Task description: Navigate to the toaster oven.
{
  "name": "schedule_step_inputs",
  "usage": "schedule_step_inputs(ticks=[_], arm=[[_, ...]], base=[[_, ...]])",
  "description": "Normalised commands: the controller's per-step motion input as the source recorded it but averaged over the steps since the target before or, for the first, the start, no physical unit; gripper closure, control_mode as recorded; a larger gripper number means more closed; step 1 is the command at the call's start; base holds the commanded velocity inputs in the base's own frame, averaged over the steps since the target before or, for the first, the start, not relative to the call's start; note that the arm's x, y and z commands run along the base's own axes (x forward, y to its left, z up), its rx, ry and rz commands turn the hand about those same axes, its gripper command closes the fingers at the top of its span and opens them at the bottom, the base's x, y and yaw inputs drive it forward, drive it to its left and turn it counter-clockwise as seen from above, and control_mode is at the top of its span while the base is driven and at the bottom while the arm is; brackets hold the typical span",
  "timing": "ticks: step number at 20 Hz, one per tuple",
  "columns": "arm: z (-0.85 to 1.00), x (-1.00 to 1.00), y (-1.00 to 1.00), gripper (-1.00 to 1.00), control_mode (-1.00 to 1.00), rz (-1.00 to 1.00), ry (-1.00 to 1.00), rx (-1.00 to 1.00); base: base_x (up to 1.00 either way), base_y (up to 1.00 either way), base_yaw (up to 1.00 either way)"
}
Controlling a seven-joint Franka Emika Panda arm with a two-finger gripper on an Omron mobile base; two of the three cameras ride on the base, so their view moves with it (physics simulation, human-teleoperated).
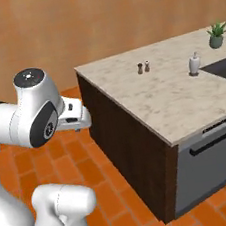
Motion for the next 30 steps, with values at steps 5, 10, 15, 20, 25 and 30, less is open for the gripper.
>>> schedule_step_inputs(ticks=[5,10,15,20,25,30], arm=[[0.00,0.00,0.00,-1.00,1.00,0.00,0.00,0.00],[0.00,0.00,0.00,-1.00,1.00,0.00,0.00,0.00],[0.00,0.00,0.00,-1.00,1.00,0.00,0.00,0.00],[0.00,0.00,0.00,-1.00,1.00,0.00,0.00,0.00],[0.00,0.00,0.00,-1.00,1.00,0.00,0.00,0.00],[0.00,0.00,0.00,-1.00,1.00,0.00,0.00,0.00]], base=[[0.00,-0.02,-0.98],[0.17,-0.09,-0.85],[0.89,0.09,-0.50],[1.00,-0.46,-0.04],[0.67,-1.00,0.06],[0.10,-1.00,-0.01]])
